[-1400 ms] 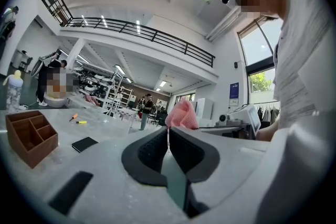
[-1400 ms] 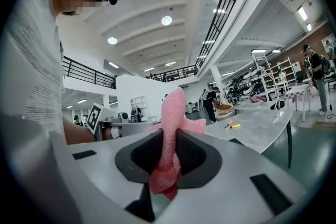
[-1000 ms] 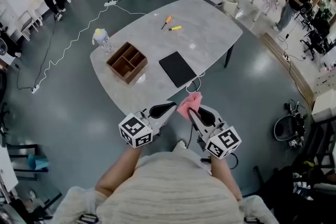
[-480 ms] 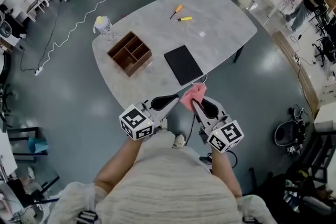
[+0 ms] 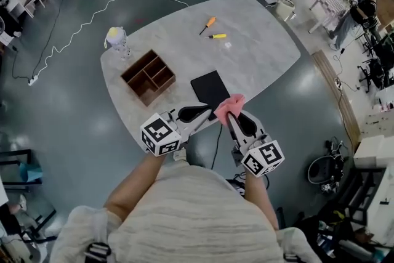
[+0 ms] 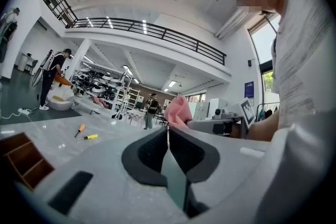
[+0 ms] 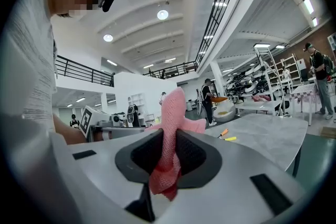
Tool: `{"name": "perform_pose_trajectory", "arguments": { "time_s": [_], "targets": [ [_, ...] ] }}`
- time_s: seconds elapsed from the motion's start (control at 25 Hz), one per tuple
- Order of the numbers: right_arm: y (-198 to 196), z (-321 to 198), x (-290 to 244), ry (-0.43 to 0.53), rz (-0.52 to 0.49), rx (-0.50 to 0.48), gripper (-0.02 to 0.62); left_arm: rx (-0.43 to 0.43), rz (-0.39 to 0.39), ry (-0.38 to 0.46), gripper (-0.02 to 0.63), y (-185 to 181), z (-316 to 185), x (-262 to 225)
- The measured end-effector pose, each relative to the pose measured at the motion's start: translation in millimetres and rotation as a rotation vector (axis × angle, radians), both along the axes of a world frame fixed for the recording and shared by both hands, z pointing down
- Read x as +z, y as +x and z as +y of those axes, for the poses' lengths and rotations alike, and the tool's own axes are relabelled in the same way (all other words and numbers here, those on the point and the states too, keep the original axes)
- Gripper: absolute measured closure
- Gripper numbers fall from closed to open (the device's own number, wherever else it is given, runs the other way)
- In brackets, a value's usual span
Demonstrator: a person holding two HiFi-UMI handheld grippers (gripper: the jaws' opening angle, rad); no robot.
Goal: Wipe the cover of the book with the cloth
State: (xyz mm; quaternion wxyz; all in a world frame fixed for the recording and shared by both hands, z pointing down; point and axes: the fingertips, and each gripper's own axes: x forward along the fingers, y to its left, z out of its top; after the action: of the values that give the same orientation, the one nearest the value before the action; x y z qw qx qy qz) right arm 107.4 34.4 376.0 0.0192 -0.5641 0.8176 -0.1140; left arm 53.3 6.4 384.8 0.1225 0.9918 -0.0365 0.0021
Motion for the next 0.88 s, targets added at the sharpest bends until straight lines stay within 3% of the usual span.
{"name": "perform_pose_trajectory", "arguments": {
  "time_s": [0.4, 0.56, 0.88],
  "targets": [
    [1, -64, 24, -0.069, 0.114, -0.082, 0.528, -0.040, -0.006, -0.012, 0.585, -5, -60, 22],
    [10, -90, 52, -0.144, 0.211, -0.162, 0.528, -0.072, -0.029, -0.016, 0.585, -1, -83, 33],
    [47, -151, 124, -0.261, 0.285, -0.242, 0.528, -0.173, -0.071, -0.045, 0.586, 17, -125, 50]
  ]
}}
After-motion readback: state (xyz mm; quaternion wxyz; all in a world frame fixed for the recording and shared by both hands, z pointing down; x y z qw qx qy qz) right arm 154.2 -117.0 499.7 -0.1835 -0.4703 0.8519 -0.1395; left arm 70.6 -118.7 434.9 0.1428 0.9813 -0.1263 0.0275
